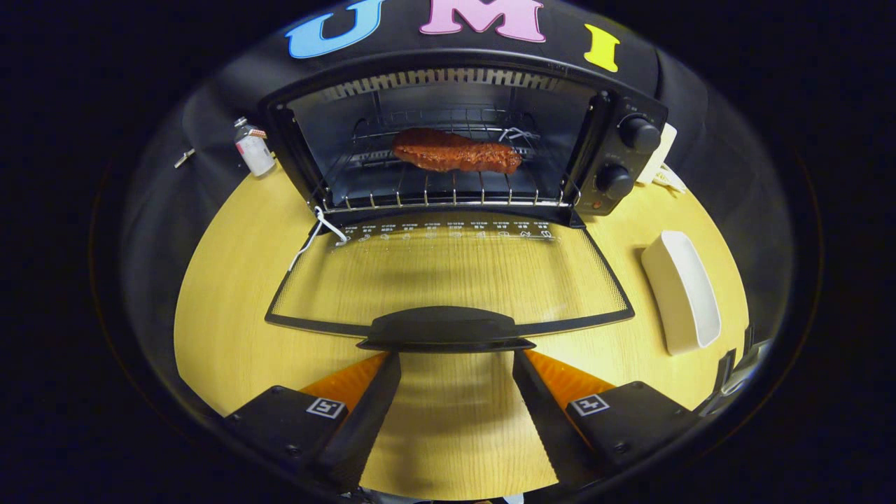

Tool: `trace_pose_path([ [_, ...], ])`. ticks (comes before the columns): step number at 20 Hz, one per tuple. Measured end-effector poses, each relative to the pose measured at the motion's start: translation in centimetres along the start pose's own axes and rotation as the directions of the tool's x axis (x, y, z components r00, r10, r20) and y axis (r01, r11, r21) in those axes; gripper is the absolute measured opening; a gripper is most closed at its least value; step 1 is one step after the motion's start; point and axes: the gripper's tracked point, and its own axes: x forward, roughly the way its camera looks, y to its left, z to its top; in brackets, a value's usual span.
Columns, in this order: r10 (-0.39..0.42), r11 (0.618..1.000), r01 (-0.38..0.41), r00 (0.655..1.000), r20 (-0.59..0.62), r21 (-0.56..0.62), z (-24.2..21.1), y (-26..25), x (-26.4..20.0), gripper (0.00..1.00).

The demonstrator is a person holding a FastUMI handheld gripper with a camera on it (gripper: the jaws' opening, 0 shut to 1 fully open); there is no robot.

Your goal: Open the toaster oven, put the food inside, and close the toaster oven door.

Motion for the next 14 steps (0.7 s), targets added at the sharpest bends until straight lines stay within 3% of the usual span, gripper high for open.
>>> trace_pose_path([
  [8,0.066,0.997,-0.068,0.994,0.092,0.019,1.9,0.3,-2.8,1.0],
  [14,0.087,0.996,-0.093,0.971,0.223,0.015,5.8,0.7,-5.5,1.0],
])
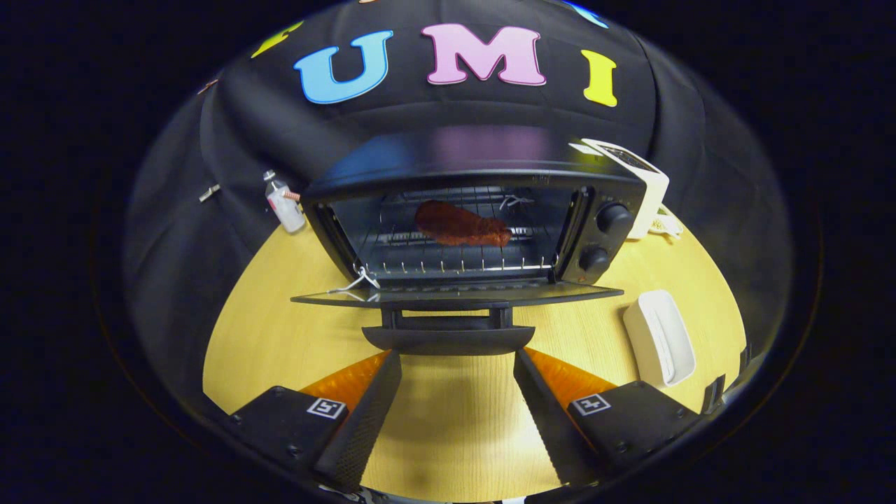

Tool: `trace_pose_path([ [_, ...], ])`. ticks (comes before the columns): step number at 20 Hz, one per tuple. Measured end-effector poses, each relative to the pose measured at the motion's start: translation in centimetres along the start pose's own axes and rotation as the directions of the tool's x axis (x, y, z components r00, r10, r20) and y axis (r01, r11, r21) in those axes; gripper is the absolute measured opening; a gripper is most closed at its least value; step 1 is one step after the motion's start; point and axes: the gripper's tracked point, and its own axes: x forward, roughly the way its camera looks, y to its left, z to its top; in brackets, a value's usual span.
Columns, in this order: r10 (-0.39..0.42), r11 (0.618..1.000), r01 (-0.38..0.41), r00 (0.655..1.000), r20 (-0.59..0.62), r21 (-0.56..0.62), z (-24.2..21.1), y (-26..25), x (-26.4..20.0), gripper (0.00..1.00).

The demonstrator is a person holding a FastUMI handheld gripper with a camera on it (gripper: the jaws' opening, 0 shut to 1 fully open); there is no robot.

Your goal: Open the toaster oven, put the food inside, and close the toaster oven door.

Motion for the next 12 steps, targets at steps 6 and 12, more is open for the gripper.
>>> trace_pose_path([
  [6,-0.004,0.999,0.007,0.996,0.085,-0.043,4.2,0.1,0.2,0.99],
  [12,0.003,0.996,0.011,0.986,0.168,-0.083,8.2,-0.2,-0.4,0.99],
])
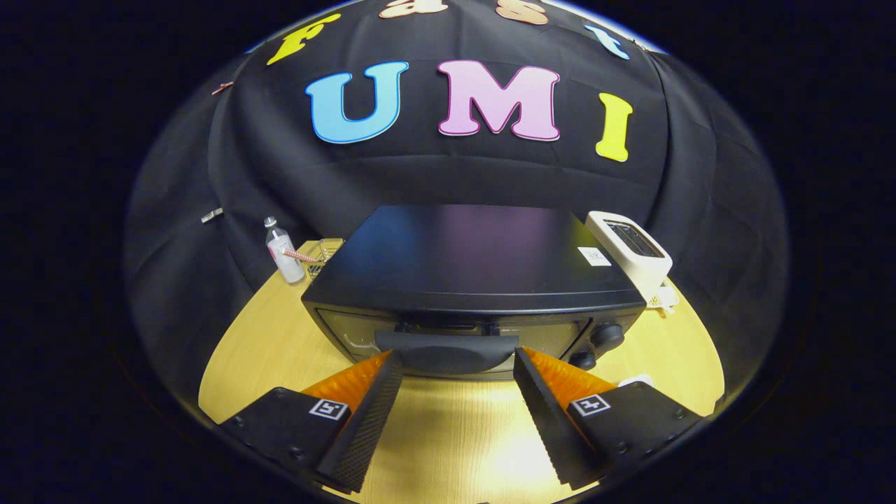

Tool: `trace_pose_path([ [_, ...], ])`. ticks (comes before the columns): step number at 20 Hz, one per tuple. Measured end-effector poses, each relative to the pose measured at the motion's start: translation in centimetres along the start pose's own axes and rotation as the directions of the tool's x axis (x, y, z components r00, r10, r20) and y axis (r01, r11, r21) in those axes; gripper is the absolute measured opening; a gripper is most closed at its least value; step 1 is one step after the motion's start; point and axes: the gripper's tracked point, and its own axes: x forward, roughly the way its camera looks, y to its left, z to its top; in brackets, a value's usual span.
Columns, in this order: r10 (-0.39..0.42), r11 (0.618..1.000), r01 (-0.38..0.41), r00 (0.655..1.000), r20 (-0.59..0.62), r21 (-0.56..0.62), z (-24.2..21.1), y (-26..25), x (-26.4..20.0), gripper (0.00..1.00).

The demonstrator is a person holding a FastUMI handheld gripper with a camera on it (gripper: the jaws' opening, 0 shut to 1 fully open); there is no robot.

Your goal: Open the toaster oven, put the food inside, and close the toaster oven door.

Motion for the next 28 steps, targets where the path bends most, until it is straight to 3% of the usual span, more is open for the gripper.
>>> trace_pose_path([
  [5,0.017,1.0,-0.017,1.0,0.016,0.005,0.7,-0.8,-1.4,0.99],
  [13,0.03,0.995,-0.045,0.987,0.16,0.094,7.4,-3.6,-7.5,0.99],
  [28,-0.07,0.997,0.045,0.888,0.455,0.066,19.8,-11.0,-18.1,0.99],
])
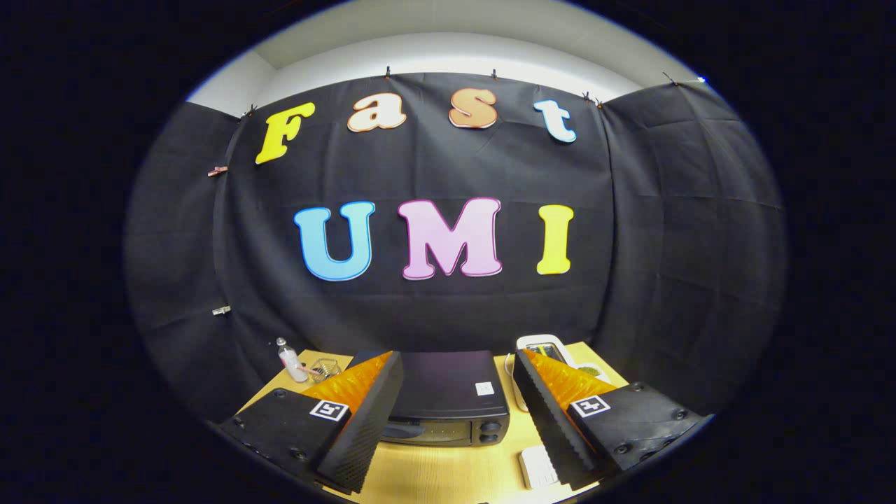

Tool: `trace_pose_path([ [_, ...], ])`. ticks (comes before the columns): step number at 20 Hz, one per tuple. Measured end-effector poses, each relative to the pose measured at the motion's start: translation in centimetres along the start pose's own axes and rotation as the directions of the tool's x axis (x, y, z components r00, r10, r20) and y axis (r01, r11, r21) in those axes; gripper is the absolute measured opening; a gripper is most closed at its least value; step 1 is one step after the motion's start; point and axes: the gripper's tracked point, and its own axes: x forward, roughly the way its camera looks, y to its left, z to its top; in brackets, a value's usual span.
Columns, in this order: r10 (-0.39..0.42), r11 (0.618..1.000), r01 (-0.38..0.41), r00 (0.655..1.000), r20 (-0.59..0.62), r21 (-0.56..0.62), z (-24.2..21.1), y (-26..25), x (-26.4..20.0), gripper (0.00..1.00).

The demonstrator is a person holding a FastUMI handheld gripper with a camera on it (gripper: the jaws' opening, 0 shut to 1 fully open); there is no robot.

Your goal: Open the toaster oven, put the food inside, and close the toaster oven door.

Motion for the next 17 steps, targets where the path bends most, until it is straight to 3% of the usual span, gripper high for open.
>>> trace_pose_path([
  [5,-0.03,0.999,0.034,0.995,0.099,-0.033,2.2,-1.9,-0.4,0.99],
  [9,-0.056,0.997,0.062,0.992,0.113,-0.046,1.9,-3.1,-0.7,0.98],
  [17,-0.038,0.996,0.05,0.988,0.15,-0.071,2.6,-3.1,-1.6,0.98],
])
